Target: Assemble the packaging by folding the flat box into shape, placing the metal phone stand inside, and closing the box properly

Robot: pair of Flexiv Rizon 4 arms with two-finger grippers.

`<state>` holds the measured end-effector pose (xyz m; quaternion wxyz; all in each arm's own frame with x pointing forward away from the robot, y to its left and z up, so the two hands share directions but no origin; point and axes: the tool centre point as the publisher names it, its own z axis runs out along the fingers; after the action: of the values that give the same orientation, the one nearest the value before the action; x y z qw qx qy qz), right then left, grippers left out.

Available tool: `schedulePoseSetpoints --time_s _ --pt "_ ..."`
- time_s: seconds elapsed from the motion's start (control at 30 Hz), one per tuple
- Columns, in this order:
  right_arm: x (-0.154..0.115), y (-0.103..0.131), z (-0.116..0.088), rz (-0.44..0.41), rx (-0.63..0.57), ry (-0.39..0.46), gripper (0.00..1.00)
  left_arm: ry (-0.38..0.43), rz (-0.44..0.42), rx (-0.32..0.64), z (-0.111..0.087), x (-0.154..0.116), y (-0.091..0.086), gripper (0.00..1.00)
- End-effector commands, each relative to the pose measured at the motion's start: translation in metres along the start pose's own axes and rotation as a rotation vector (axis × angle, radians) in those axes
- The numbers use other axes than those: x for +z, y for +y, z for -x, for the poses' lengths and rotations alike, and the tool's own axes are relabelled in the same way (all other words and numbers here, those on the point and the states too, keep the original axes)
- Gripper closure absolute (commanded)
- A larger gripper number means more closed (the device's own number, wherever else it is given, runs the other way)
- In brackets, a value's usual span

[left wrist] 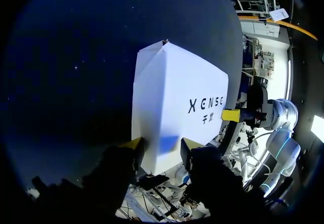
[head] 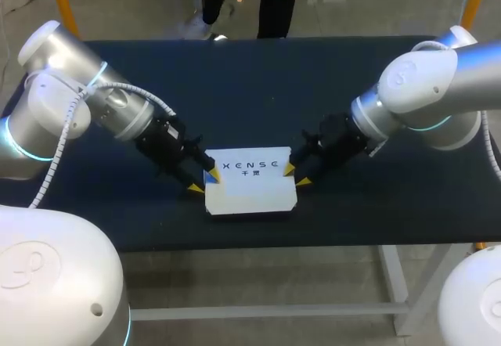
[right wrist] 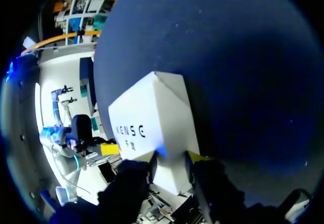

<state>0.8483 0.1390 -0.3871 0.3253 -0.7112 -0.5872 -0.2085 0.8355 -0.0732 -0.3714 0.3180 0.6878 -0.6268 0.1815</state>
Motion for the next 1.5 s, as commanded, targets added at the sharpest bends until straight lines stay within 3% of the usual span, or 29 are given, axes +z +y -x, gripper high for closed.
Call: schedulePoseSetpoints --time_s 0.03,0.57,1.0,1.5 --pt "0.008 0.000 -0.004 -0.004 -0.001 -0.008 0.57 -0.002 0.002 0.004 -0.003 0.004 0.000 0.45" --pt "0.004 0.001 -0.003 -0.017 0.026 -0.030 0.55 -0.026 -0.016 0.003 0.000 -0.003 0.001 0.48" --pt "0.003 0.005 0.009 -0.010 0.044 -0.046 0.55 -0.050 -0.009 -0.017 0.007 -0.002 -0.004 0.44" --pt "0.003 0.001 0.011 0.014 0.001 -0.064 0.53 -0.065 0.014 -0.013 0.006 0.001 -0.007 0.44"
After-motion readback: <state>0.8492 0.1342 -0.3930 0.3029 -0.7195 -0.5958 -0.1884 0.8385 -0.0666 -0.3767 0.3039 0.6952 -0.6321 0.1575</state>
